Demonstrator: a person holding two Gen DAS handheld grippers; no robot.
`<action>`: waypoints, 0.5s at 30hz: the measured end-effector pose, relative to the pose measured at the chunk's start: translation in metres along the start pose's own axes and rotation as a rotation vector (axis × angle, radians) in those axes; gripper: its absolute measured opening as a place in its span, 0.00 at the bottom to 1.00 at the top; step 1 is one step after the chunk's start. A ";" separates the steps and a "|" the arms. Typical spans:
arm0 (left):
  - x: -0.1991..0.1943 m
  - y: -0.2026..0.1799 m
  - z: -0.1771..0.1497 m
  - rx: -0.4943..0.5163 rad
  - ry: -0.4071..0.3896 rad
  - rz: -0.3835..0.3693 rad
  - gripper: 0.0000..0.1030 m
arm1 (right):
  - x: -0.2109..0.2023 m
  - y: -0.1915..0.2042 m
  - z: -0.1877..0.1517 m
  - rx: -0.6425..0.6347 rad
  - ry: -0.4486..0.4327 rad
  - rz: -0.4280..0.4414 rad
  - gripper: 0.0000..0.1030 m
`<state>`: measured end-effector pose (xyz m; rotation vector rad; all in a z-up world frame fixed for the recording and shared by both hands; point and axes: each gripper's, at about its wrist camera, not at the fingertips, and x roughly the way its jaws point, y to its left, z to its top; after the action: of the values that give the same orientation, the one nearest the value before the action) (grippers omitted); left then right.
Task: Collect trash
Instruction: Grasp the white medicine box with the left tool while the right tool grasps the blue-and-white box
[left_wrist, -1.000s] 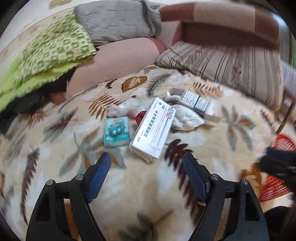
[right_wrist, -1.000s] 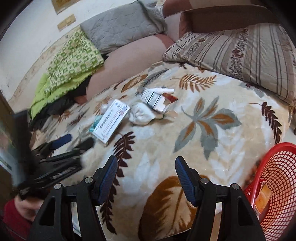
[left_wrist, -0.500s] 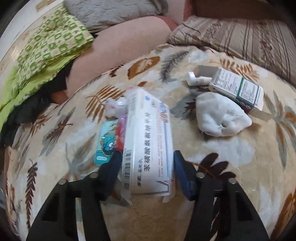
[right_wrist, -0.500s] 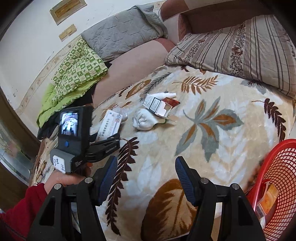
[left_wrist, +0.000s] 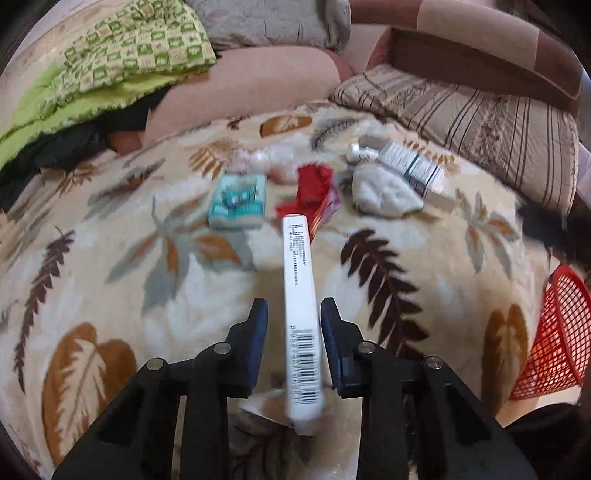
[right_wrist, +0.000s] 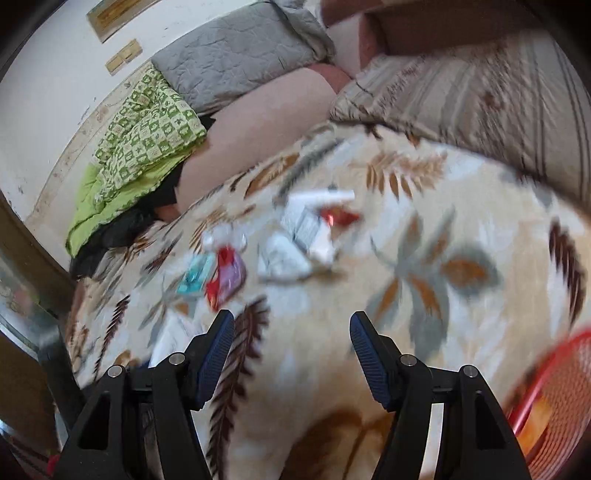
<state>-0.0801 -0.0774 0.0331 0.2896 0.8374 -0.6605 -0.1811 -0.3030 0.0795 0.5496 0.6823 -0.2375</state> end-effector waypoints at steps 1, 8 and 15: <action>0.004 0.004 -0.001 -0.018 0.007 -0.007 0.28 | 0.004 0.002 0.008 -0.019 -0.012 -0.021 0.69; 0.006 0.022 -0.004 -0.125 -0.015 -0.102 0.60 | 0.072 0.001 0.059 -0.097 0.047 -0.067 0.75; 0.015 0.036 -0.006 -0.191 0.029 -0.114 0.65 | 0.135 -0.027 0.060 0.027 0.180 -0.023 0.73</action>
<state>-0.0529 -0.0535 0.0173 0.0795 0.9429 -0.6785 -0.0576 -0.3628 0.0194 0.5939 0.8612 -0.2209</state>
